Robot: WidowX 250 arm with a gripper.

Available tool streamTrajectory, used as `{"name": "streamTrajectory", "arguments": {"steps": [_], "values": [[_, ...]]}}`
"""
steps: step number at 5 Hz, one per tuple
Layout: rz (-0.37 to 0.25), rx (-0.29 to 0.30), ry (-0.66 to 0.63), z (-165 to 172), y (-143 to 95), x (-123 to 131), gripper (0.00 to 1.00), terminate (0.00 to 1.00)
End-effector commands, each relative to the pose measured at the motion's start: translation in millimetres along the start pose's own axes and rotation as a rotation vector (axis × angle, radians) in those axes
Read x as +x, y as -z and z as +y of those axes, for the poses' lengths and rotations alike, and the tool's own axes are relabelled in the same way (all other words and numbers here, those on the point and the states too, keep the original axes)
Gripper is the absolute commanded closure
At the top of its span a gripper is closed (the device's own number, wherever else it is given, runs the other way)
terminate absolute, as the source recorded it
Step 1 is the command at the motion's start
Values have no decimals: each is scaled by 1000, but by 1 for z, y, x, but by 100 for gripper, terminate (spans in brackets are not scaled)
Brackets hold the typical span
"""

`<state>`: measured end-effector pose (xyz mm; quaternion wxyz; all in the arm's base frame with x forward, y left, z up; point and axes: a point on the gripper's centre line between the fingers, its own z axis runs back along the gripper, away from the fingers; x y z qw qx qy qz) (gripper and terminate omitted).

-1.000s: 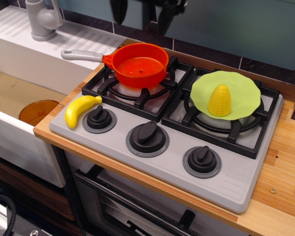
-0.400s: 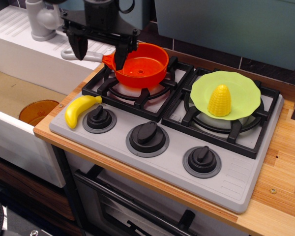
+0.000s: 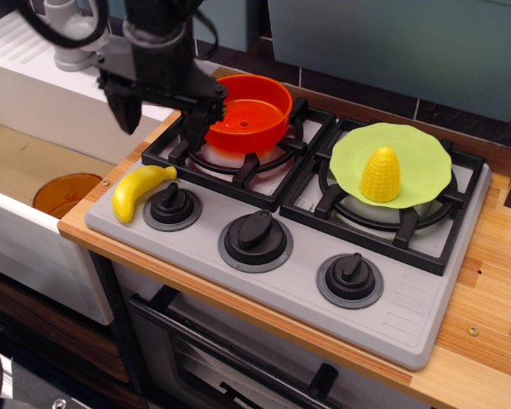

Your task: End effector transition from object to object

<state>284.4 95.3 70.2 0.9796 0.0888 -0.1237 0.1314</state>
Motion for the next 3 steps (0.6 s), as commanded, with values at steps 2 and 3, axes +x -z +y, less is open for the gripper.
{"name": "streamTrajectory", "arguments": {"steps": [2,3], "values": [[-109,-10,4,20,8,-1,0,0],[-120,-21,9,25,17,-5,0,100]]}}
